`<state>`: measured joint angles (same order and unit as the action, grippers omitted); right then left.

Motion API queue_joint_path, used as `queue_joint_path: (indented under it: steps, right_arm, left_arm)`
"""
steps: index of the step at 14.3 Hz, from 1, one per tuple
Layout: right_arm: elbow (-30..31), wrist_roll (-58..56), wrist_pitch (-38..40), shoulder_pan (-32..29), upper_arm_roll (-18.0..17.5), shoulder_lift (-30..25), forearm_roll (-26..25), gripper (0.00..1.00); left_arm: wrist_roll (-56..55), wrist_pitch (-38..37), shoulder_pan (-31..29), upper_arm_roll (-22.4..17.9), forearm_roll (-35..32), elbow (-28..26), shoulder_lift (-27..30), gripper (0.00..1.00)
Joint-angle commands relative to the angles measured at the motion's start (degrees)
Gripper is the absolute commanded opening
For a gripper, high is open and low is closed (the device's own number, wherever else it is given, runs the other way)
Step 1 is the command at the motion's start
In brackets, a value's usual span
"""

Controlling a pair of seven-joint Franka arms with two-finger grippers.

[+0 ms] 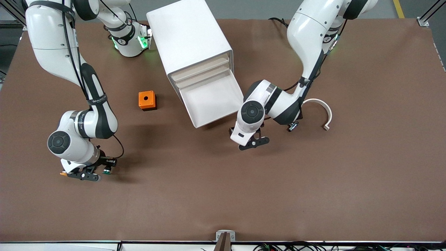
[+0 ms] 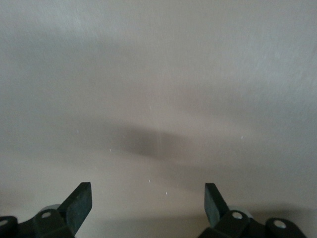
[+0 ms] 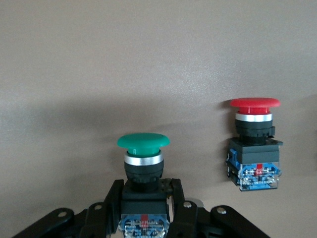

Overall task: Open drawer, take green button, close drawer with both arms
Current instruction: 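Release the button with the right gripper while the left gripper pushes drawer shut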

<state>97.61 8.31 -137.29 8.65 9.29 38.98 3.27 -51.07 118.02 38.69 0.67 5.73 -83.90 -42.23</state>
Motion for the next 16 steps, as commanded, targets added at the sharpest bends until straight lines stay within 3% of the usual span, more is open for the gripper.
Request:
queue_joint_path:
  steps: [1,5,10,11,12,13,14,16]
  right_arm:
    - [-3.65,-0.84,0.09,-1.18,-1.02,2.85,0.77,0.01]
    - [-5.06,-1.10,0.00,-1.45,-1.11,4.61,0.77,0.01]
    - [-5.59,-1.28,-1.32,-1.54,-1.20,5.49,0.94,0.02]
    - [-5.59,-1.28,-1.32,-1.54,-1.20,5.49,0.94,0.07]
    - [-5.59,-1.36,-1.32,-1.45,-1.20,5.49,0.94,0.33]
    - [-5.59,-1.37,-1.40,-1.45,-1.20,5.67,0.94,0.78]
    - [-5.59,-1.28,-2.10,-1.45,-1.20,5.67,1.12,1.00]
    - [-5.59,-1.28,-2.11,-1.27,-1.20,5.50,1.12,1.00]
  left_arm:
    - [-2.71,1.33,2.26,-0.32,0.95,-1.09,0.74,1.00]
    - [-3.16,6.34,4.11,1.00,4.99,-1.97,-0.49,1.00]
    - [-3.34,7.31,5.08,3.54,7.71,-1.79,-0.84,1.00]
    - [-3.60,7.31,5.52,4.33,8.24,-1.88,-0.84,1.00]
    - [-5.34,7.23,6.13,4.69,8.42,-1.88,-0.84,1.00]
    - [-7.53,7.23,7.35,4.87,8.51,-1.88,-0.84,1.00]
    - [-9.04,7.23,8.24,5.04,8.51,-1.88,-0.84,1.00]
    - [-12.37,6.96,10.17,5.66,9.12,-2.32,-0.84,1.00]
